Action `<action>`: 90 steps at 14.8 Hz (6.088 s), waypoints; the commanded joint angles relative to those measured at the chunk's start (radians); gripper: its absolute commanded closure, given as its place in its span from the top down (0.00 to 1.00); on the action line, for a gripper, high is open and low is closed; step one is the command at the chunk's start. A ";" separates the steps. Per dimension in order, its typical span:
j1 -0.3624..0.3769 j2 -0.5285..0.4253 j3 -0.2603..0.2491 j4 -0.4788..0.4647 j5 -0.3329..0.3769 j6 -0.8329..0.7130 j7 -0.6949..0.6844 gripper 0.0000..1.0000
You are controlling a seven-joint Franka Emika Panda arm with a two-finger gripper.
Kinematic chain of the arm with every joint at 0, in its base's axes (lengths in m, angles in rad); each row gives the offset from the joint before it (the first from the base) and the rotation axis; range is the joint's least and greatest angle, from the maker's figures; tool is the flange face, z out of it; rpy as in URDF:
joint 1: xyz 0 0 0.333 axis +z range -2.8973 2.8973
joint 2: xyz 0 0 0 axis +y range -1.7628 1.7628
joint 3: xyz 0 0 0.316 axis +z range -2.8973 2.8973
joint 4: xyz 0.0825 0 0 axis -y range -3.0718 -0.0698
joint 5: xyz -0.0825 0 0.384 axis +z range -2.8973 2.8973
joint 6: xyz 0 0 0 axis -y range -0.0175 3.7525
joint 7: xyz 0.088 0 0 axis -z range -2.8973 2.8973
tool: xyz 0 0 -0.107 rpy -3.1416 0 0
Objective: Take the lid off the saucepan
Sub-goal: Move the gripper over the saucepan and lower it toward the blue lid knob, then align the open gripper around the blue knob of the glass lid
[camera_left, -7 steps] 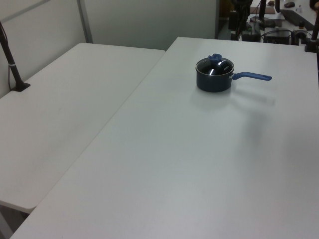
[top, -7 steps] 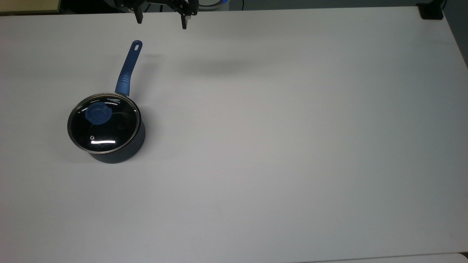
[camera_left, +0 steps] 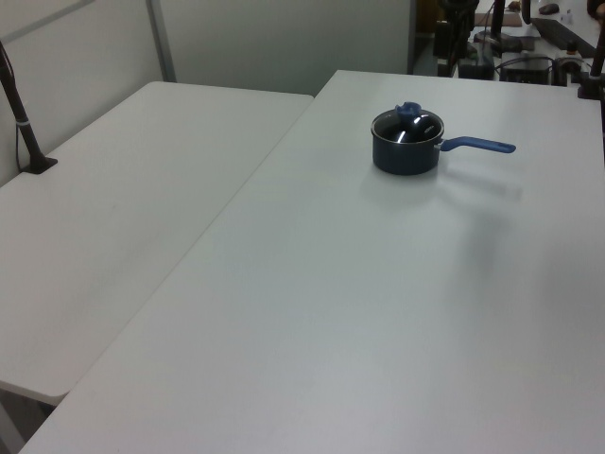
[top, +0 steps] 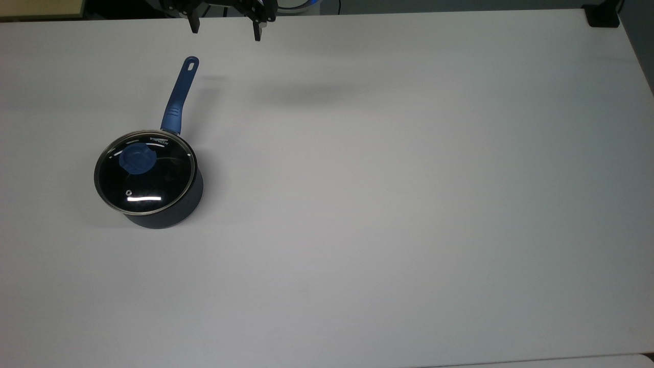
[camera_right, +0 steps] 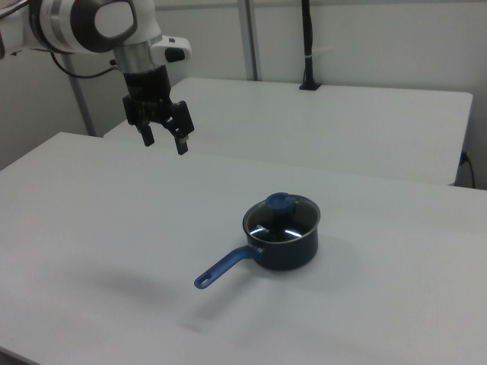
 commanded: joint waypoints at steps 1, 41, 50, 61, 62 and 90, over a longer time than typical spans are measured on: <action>0.008 -0.016 -0.009 -0.016 -0.011 -0.003 -0.003 1.00; -0.098 0.346 -0.151 0.041 0.137 0.545 0.259 1.00; -0.072 0.395 -0.151 0.041 0.107 0.546 0.268 1.00; -0.081 0.371 -0.183 0.107 0.111 0.464 0.259 1.00; -0.081 0.368 -0.183 0.107 0.108 0.462 0.254 1.00; -0.071 0.410 -0.180 0.080 0.090 0.460 0.185 0.95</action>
